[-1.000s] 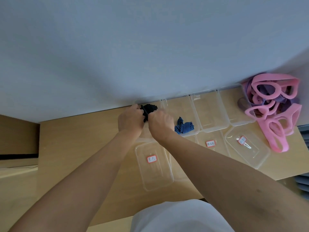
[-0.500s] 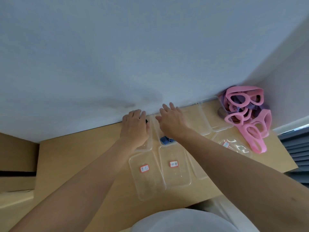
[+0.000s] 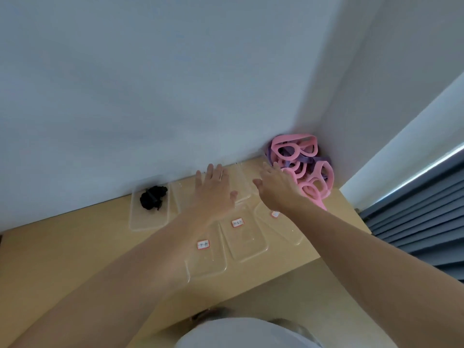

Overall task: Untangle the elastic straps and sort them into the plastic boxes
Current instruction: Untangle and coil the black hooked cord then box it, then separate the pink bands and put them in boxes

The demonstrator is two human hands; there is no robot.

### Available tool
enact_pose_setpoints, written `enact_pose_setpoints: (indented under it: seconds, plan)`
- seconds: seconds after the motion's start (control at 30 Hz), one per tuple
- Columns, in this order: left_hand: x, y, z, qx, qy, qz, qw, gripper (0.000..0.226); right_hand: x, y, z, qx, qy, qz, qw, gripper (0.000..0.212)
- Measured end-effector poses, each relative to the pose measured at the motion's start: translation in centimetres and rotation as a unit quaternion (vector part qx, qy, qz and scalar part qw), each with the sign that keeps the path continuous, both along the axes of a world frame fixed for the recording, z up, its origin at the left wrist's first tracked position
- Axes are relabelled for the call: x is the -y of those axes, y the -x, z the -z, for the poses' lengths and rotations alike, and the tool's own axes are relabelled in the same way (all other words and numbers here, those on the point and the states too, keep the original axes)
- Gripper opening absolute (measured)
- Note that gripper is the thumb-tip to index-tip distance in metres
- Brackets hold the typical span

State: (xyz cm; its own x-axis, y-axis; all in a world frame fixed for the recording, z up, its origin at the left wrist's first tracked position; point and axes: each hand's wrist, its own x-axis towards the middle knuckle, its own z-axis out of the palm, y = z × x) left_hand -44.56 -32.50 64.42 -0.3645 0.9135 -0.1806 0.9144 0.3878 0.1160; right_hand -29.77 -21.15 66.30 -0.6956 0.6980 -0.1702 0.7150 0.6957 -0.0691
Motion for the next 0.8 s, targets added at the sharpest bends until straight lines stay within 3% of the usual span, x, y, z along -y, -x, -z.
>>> enact_pose_setpoints:
  seconds: [0.2,0.33,0.43,0.6,0.8]
  plan:
    - [-3.6,-10.1,-0.6,0.012,0.011,0.001,1.0,0.071,-3.6,-11.6,-1.2,-0.056,0.005,0.019,0.998,0.037]
    - [-5.7,-16.8,-0.8,0.019,0.002,0.0,1.0,0.069,-6.1,-18.5,-0.9,-0.122,0.074,0.076,0.987,0.022]
    - [-6.7,-20.2,-0.6,0.04,-0.001,-0.006,0.999,0.067,-7.1,-22.2,-0.6,-0.129,0.089,0.086,0.984,0.025]
    - [-7.7,-23.1,0.2,0.107,-0.034,-0.038,0.993,0.042,-8.3,-24.6,0.5,-0.155,0.124,0.088,0.976,0.031]
    - [-9.6,-22.7,1.7,0.106,-0.026,-0.048,0.993,0.038,-9.7,-23.8,2.3,-0.156,0.158,0.078,0.972,0.034]
